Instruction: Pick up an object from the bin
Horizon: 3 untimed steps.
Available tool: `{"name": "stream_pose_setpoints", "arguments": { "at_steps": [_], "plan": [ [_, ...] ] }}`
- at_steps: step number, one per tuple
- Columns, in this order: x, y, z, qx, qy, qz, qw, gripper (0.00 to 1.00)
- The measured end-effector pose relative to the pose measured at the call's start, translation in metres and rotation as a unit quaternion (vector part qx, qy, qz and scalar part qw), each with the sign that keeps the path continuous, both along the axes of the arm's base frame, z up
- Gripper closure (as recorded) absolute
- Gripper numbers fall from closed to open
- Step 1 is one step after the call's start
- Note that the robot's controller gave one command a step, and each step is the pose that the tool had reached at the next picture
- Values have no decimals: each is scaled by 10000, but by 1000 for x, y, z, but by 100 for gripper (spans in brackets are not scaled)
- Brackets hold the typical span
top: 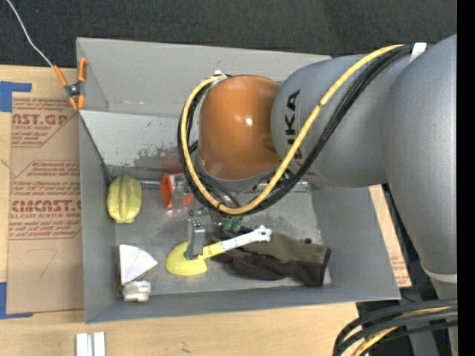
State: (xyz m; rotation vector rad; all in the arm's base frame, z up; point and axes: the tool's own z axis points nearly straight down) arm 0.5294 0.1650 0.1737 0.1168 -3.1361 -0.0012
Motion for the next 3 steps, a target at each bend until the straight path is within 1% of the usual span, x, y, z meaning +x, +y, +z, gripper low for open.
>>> {"name": "stream_pose_setpoints", "arguments": {
  "at_steps": [1,2,3],
  "plan": [
    [30,-25,-76,9,-43,660,9978,0],
    [33,-33,-84,7,0,1272,9919,0],
    [28,-50,-88,10,-49,2935,9559,0]
  ]
}}
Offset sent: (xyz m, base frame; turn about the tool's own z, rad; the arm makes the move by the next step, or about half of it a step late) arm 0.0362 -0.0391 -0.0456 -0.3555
